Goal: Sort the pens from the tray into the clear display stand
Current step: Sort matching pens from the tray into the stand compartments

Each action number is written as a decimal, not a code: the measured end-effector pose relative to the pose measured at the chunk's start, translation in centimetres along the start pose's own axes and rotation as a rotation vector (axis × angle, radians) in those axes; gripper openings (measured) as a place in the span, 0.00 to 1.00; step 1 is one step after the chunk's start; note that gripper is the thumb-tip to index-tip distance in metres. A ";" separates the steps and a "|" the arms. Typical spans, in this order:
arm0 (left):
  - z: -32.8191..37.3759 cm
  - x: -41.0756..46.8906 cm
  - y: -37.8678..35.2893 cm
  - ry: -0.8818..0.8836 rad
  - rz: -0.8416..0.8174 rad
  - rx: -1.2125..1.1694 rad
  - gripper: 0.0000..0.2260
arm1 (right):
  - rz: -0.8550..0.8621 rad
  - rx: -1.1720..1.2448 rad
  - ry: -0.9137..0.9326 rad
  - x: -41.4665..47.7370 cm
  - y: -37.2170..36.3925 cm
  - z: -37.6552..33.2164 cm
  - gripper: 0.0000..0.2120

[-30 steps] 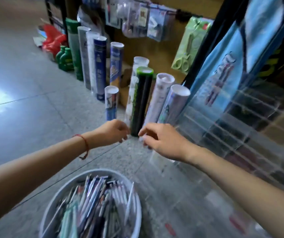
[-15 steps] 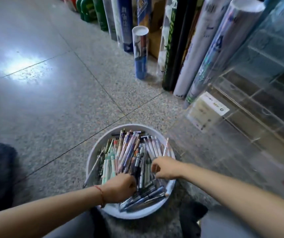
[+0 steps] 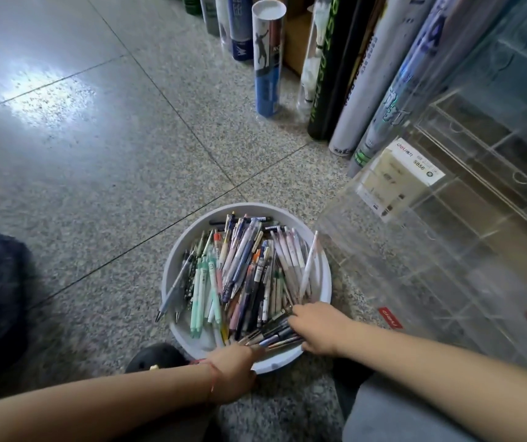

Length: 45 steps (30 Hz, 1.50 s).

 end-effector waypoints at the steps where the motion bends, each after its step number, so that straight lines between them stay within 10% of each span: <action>1: 0.0 0.3 -0.1 0.010 -0.010 -0.008 0.23 | 0.005 -0.044 0.011 -0.1 -0.2 -0.3 0.15; 11: -0.3 1.0 1.8 0.010 0.061 -0.093 0.16 | 0.023 0.132 0.038 -0.1 0.3 0.6 0.12; 19: -0.1 1.1 3.5 -0.073 0.349 -0.282 0.10 | 0.072 1.249 -0.268 -0.9 2.2 4.0 0.09; 30: 1.0 1.8 4.9 -0.042 0.469 -0.592 0.05 | 0.135 1.799 -0.297 -0.5 4.8 3.6 0.08; 39: -1.6 1.8 4.7 0.239 0.499 -0.876 0.08 | 0.172 0.898 -0.275 2.0 2.3 -1.2 0.09; 45: -1.1 2.4 4.4 0.254 0.474 -0.918 0.11 | 0.284 0.822 -0.546 2.1 1.3 -1.4 0.09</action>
Point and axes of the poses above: each hand's wrist, its own x-axis towards the middle knuckle, its own y-axis out of the back of the hand, z = x × y, the point moved 2 cm from there along x, towards the middle knuckle
